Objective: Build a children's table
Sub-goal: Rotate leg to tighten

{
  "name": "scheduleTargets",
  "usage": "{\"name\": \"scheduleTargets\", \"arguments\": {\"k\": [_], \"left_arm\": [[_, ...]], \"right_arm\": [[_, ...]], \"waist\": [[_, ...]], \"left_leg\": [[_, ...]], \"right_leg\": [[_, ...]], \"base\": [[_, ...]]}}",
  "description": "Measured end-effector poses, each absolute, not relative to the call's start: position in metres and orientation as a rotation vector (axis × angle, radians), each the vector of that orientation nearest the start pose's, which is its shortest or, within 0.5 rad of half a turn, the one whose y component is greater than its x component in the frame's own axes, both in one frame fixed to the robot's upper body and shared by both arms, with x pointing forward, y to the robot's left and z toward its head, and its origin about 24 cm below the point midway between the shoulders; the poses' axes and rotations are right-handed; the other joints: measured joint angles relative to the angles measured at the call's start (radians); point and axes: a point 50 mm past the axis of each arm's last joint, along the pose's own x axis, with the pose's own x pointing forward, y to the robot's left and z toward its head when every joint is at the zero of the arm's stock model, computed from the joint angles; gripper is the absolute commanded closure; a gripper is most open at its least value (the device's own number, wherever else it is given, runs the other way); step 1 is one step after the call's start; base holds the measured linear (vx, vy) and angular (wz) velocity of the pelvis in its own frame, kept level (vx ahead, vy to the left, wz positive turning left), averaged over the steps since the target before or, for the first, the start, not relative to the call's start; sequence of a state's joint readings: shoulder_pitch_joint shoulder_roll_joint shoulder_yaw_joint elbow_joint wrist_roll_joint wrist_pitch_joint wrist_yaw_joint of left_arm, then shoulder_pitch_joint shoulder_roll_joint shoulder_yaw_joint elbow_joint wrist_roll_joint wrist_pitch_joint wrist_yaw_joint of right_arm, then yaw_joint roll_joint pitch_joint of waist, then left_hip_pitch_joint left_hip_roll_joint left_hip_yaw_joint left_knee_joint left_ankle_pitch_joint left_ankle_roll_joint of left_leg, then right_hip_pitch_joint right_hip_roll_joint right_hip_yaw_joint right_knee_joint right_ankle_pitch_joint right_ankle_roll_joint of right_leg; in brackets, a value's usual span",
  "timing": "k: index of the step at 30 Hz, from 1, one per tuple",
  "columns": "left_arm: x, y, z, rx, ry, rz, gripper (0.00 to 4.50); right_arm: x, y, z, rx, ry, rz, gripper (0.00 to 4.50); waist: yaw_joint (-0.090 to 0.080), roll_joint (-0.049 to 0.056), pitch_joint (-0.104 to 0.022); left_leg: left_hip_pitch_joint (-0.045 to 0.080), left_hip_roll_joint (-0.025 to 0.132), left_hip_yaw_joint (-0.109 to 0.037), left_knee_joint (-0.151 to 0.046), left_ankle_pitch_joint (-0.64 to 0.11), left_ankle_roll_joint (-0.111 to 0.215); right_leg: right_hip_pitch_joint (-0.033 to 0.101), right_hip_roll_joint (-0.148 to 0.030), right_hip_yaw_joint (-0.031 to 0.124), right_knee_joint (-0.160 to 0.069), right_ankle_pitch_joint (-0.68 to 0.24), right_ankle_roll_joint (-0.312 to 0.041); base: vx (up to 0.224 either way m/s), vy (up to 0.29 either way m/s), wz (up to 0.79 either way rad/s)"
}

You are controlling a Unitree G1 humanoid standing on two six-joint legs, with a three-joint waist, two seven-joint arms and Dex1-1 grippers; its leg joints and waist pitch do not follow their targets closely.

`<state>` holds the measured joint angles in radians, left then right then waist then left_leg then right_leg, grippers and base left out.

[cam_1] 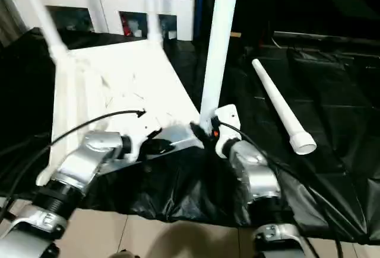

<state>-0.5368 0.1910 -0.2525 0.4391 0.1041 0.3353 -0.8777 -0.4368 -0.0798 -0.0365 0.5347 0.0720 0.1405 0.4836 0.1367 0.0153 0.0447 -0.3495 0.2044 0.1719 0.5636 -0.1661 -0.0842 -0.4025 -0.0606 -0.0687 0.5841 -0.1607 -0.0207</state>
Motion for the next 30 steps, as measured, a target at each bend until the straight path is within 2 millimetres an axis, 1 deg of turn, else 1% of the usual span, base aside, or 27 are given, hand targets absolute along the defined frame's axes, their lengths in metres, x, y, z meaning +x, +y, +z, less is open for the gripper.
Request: {"name": "scheduleTargets", "arguments": {"k": [1, 2, 3, 5, 6, 8, 11, 12, 13, 15, 18, 19, 21, 23, 25, 26, 29, 30], "left_arm": [[0.317, 0.089, 0.046, 0.334, 0.433, -1.054, 4.5], [0.317, 0.088, 0.046, 0.339, 0.429, -1.051, 4.5], [0.317, 0.088, 0.046, 0.34, 0.427, -1.049, 4.5], [0.318, 0.086, 0.045, 0.34, 0.426, -1.046, 4.5], [0.319, 0.083, 0.046, 0.343, 0.423, -1.048, 4.5], [0.32, 0.08, 0.046, 0.347, 0.421, -1.049, 4.5], [0.321, 0.076, 0.047, 0.351, 0.405, -1.049, 4.5], [0.323, 0.076, 0.047, 0.355, 0.405, -1.042, 4.5], [0.324, 0.076, 0.048, 0.358, 0.401, -1.031, 4.5], [0.327, 0.074, 0.048, 0.359, 0.397, -1.007, 4.5], [0.327, 0.075, 0.048, 0.362, 0.391, -0.998, 4.5], [0.327, 0.075, 0.048, 0.356, 0.39, -0.996, 4.23], [0.328, 0.077, 0.049, 0.339, 0.383, -0.99, 3.95], [0.329, 0.077, 0.05, 0.33, 0.365, -0.986, 3.88], [0.332, 0.08, 0.058, 0.325, 0.314, -0.965, 3.8], [0.334, 0.084, 0.064, 0.324, 0.284, -0.938, 3.8], [0.35, 0.113, 0.096, 0.356, 0.188, -0.797, 3.8], [0.354, 0.127, 0.11, 0.375, 0.159, -0.738, 3.8]], "right_arm": [[0.323, -0.125, 0.029, 0.047, 0.25, 0.522, 0.96], [0.323, -0.126, 0.029, 0.048, 0.251, 0.521, 0.96], [0.323, -0.126, 0.029, 0.046, 0.251, 0.52, 0.73], [0.323, -0.127, 0.03, 0.038, 0.246, 0.52, 0.68], [0.322, -0.13, 0.03, 0.027, 0.244, 0.518, 0.6], [0.32, -0.135, 0.031, 0.01, 0.242, 0.517, 0.6], [0.308, -0.156, 0.033, -0.032, 0.233, 0.548, 0.6], [0.301, -0.166, 0.035, -0.044, 0.226, 0.569, 0.6], [0.298, -0.169, 0.036, -0.043, 0.225, 0.593, 0.6], [0.287, -0.18, 0.043, -0.059, 0.214, 0.645, 0.6], [0.279, -0.198, 0.055, -0.07, 0.205, 0.663, 0.6], [0.277, -0.2, 0.06, -0.068, 0.197, 0.673, 0.56], [0.271, -0.196, 0.068, -0.06, 0.183, 0.731, 0.54], [0.268, -0.19, 0.067, -0.052, 0.192, 0.77, 0.54], [0.266, -0.182, 0.062, -0.053, 0.215, 0.808, 0.54], [0.266, -0.177, 0.06, -0.052, 0.222, 0.82, 0.54], [0.27, -0.16, 0.046, -0.045, 0.281, 0.82, 0.54], [0.272, -0.156, 0.042, -0.043, 0.307, 0.812, 0.54]], "waist": [[0.0, 0.001, 0.0], [0.0, 0.002, 0.0], [0.0, 0.003, -0.001], [0.0, 0.004, -0.001], [0.001, 0.005, -0.001], [0.004, 0.005, -0.001], [0.007, 0.004, 0.0], [0.008, 0.004, 0.0], [0.006, 0.004, 0.0], [0.001, 0.003, 0.001], [-0.003, 0.003, 0.001], [-0.003, 0.003, 0.0], [-0.004, 0.004, 0.0], [-0.002, 0.003, 0.001], [0.0, 0.004, 0.001], [0.0, 0.004, 0.001], [-0.001, 0.005, 0.0], [0.001, 0.007, 0.0]], "left_leg": [[0.0, 0.0, 0.0, 0.0, 0.0, 0.0], [0.0, 0.0, 0.0, 0.0, 0.0, 0.0], [0.0, 0.0, 0.0, 0.0, 0.0, 0.0], [0.0, 0.0, 0.0, 0.0, 0.0, 0.0], [0.0, 0.0, 0.0, 0.0, 0.0, 0.0], [-0.001, 0.0, 0.0, 0.001, 0.0, 0.0], [-0.003, 0.0, 0.0, 0.0, 0.0, 0.001], [-0.005, -0.001, 0.0, 0.0, -0.001, 0.002], [-0.005, 0.0, 0.0, 0.0, -0.001, 0.002], [-0.007, 0.0, 0.0, 0.0, -0.001, 0.003], [-0.009, 0.001, 0.0, -0.001, -0.001, 0.003], [-0.009, 0.001, 0.0, -0.001, -0.001, 0.003], [-0.009, 0.001, 0.0, -0.001, -0.001, 0.003], [-0.008, 0.002, 0.0, 0.0, -0.001, 0.003], [-0.007, 0.002, -0.001, 0.002, -0.001, 0.003], [-0.007, 0.002, -0.001, 0.002, -0.001, 0.003], [-0.007, 0.002, -0.002, 0.002, -0.001, 0.003], [-0.007, 0.001, -0.002, 0.002, -0.001, 0.003]], "right_leg": [[0.0, 0.0, 0.0, 0.0, 0.0, 0.0], [0.0, 0.0, 0.0, 0.0, 0.0, 0.0], [0.0, 0.0, 0.0, 0.0, -0.001, 0.001], [0.0, 0.0, 0.0, 0.0, -0.001, 0.001], [0.0, 0.0, 0.0, 0.0, -0.001, 0.001], [0.0, 0.0, 0.0, 0.0, -0.001, 0.001], [-0.001, 0.0, 0.0, -0.002, -0.001, 0.003], [-0.001, 0.0, 0.0, -0.003, -0.002, 0.003], [-0.001, 0.0, 0.0, -0.003, -0.002, 0.003], [-0.002, 0.0, 0.0, -0.003, -0.002, 0.003], [-0.002, 0.001, 0.0, -0.003, -0.002, 0.004], [-0.002, 0.001, 0.0, -0.003, -0.002, 0.004], [-0.002, 0.001, -0.001, -0.003, -0.002, 0.004], [-0.002, 0.001, -0.001, -0.003, -0.002, 0.004], [-0.003, 0.001, -0.001, -0.003, -0.002, 0.004], [-0.003, 0.001, -0.001, -0.003, -0.002, 0.004], [-0.003, 0.001, -0.002, -0.003, -0.002, 0.003], [-0.003, 0.001, -0.002, -0.003, -0.002, 0.003]], "base": [[0.0, 0.0, 0.0], [0.0, 0.0, 0.0], [0.0, 0.0, 0.0], [0.0, 0.0, 0.0], [0.0, 0.0, 0.0], [0.0, 0.0, 0.0], [0.0, 0.0, 0.0], [0.0, 0.0, 0.0], [0.0, 0.0, 0.0], [0.0, 0.0, 0.0], [0.0, 0.0, 0.0], [0.0, 0.0, 0.0], [0.0, 0.0, 0.0], [0.0, 0.0, 0.0], [0.0, 0.0, 0.0], [0.0, 0.0, 0.0], [0.0, 0.0, 0.0], [0.0, 0.0, 0.0]]}}
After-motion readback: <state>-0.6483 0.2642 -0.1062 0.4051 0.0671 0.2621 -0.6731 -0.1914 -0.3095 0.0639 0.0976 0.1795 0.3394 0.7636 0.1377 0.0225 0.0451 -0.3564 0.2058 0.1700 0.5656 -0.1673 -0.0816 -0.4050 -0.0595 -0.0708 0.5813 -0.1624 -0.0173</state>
